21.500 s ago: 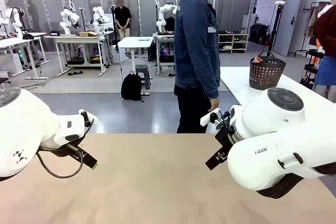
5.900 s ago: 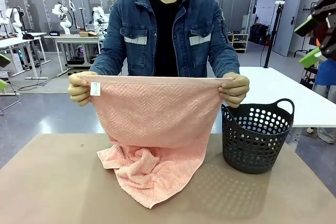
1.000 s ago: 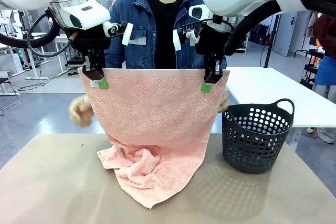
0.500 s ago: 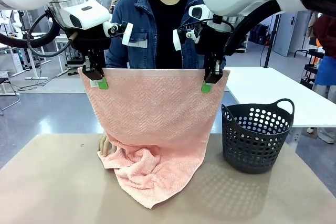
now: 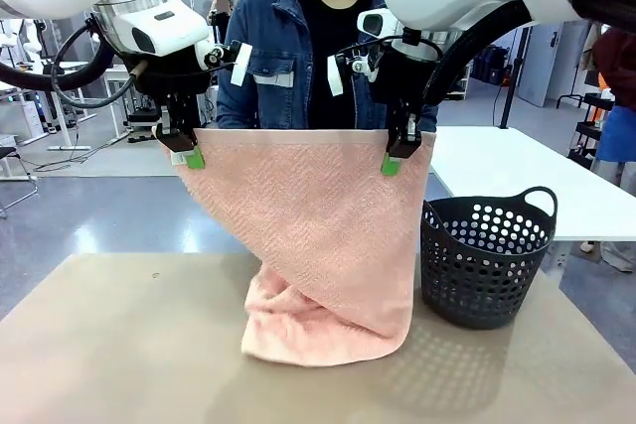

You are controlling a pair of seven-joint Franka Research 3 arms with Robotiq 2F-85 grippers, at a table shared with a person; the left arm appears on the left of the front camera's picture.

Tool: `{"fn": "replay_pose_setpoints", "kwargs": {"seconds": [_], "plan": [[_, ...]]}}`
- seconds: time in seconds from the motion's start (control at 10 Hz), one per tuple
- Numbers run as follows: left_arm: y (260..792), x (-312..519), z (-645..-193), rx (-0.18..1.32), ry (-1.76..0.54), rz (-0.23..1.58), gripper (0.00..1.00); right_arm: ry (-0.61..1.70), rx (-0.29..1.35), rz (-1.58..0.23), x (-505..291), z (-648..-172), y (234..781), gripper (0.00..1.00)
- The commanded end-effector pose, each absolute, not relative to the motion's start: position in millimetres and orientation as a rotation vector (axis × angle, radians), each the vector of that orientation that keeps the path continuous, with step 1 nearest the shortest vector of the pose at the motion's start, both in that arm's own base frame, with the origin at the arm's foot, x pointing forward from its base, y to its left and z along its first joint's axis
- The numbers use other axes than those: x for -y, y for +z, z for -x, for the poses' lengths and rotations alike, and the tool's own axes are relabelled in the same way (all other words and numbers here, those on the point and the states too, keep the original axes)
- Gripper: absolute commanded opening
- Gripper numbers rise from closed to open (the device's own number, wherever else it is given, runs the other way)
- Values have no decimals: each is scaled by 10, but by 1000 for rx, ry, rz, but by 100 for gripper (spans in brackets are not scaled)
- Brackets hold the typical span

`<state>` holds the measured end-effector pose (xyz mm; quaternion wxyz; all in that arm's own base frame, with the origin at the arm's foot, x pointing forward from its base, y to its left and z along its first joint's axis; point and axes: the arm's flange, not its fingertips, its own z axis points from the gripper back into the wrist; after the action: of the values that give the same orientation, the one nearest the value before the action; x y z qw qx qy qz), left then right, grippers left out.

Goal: Fold the towel.
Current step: Release the end of the 100 cm Hotel Towel you were holding and grab the top end of the folded side.

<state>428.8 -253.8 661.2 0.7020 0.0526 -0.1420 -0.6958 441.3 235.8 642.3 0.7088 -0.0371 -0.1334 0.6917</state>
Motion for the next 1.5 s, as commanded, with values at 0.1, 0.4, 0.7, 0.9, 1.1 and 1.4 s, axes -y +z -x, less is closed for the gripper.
{"fn": "replay_pose_setpoints", "kwargs": {"seconds": [0.1,0.4,0.7,0.9,1.1,1.4], "plan": [[6622,2524,-4294,318,-1546,-117,0,1536,294,86,-2350,-4414,6428,0],[6622,2524,-4294,318,-1546,-117,0,1536,294,86,-2350,-4414,6428,0],[6622,2524,-4294,318,-1546,-117,0,1536,294,86,-2350,-4414,6428,0],[6622,2524,-4294,318,-1546,-117,0,1536,294,86,-2350,-4414,6428,0],[6622,2524,-4294,318,-1546,-117,0,1536,294,86,-2350,-4414,6428,0],[6622,2524,-4294,318,-1546,-117,0,1536,294,86,-2350,-4414,6428,0]]}}
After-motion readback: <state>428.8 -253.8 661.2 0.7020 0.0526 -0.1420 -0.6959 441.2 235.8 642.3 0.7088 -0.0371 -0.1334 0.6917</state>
